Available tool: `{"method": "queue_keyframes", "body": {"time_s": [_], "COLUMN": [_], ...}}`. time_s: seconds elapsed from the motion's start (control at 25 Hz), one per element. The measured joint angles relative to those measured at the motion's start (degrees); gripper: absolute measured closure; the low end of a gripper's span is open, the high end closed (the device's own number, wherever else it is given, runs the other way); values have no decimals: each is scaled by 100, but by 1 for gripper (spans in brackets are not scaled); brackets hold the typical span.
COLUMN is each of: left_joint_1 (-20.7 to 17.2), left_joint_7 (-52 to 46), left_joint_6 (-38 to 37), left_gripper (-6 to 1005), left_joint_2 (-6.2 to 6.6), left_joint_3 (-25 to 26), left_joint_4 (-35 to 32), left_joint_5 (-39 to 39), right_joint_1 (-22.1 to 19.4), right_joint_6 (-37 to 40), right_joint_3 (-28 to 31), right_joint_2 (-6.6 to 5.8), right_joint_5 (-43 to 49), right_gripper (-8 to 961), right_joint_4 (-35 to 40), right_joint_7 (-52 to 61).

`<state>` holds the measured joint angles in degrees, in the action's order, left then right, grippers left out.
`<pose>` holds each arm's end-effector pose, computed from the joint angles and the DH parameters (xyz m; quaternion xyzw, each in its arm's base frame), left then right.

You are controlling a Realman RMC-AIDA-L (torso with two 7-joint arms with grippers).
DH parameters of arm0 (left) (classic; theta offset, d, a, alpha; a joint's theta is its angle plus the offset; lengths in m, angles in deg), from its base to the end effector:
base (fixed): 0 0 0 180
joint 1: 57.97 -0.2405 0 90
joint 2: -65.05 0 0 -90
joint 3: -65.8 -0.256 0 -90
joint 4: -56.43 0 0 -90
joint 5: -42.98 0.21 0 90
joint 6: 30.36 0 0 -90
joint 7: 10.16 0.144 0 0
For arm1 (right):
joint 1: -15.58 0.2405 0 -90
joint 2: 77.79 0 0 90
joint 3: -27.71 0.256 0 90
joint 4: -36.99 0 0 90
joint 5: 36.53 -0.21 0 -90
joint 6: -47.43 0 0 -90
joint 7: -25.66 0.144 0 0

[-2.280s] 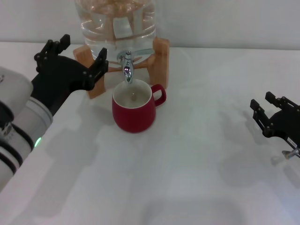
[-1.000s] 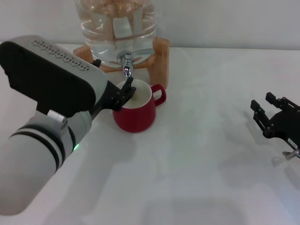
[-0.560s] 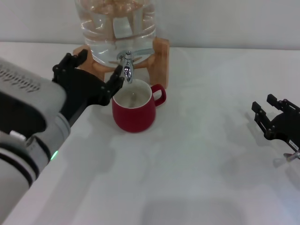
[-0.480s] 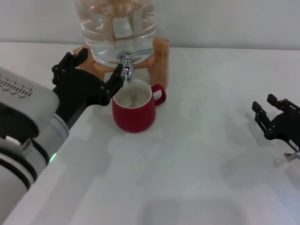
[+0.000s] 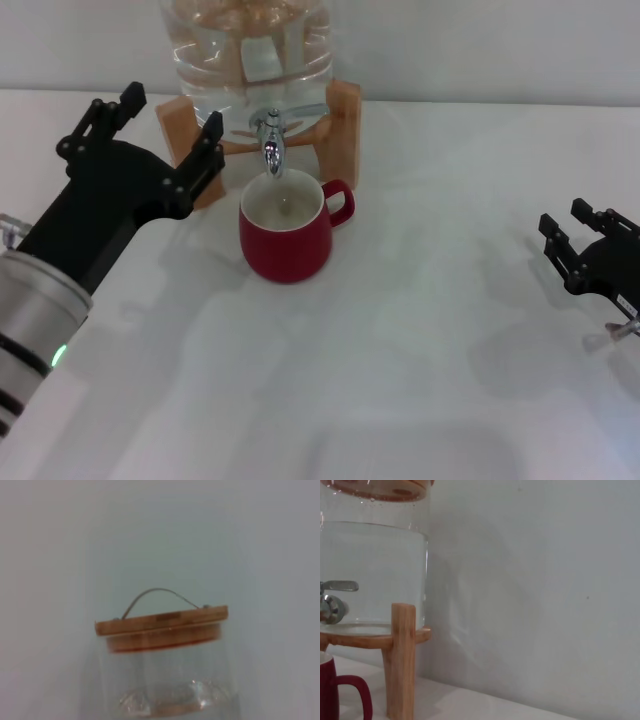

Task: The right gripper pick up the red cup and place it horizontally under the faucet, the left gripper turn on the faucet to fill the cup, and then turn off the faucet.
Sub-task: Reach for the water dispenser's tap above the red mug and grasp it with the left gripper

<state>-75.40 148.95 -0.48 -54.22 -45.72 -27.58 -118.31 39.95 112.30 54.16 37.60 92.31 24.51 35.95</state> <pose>-0.2100 0.2569 0.0038 -0.7711 -0.1535 -0.3043 0.5379 0.3203 0.3126 -0.0463 -0.8037 0.1898 0.2679 0.4962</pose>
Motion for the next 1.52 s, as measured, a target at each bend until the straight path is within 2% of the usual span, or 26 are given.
{"method": "queue_keyframes", "body": {"time_s": [0.04, 0.08, 0.4, 0.44, 0.48, 0.64, 0.88, 1.12, 1.52], "left_joint_1": [31, 31, 268, 399, 399, 660, 948, 1018, 850], "left_joint_7": [10, 10, 96, 143, 143, 154, 99, 144, 278], "left_joint_6": [525, 525, 2245, 2742, 2742, 3544, 3713, 3722, 4063], "left_gripper": [218, 218, 217, 217, 217, 216, 180, 126, 110], "left_joint_2": [0, 0, 0, 0, 0, -6, -8, -9, -19], "left_joint_3": [103, 103, 379, 465, 465, 597, 611, 613, 927], "left_joint_4": [282, 282, 1232, 1558, 1558, 2121, 2398, 2418, 2522], "left_joint_5": [-35, -35, -193, -228, -228, -359, -534, -535, -496], "right_joint_1": [7, 15, 81, 84, 87, 97, 112, 112, 112], "right_joint_6": [-12, -26, -45, -47, -49, -53, -53, -53, -55], "right_joint_3": [2, 5, 11, 10, 10, 14, 18, 18, 18], "right_joint_2": [0, 0, 0, 0, 0, 0, 8, 16, 30], "right_joint_5": [0, 0, -9, -9, -9, -8, -7, -7, -7], "right_gripper": [556, 556, 557, 557, 557, 557, 557, 557, 558], "right_joint_4": [0, 0, 51, 52, 52, 53, 53, 40, 19], "right_joint_7": [0, 0, 14, 18, 19, 22, 28, 31, 35]}}
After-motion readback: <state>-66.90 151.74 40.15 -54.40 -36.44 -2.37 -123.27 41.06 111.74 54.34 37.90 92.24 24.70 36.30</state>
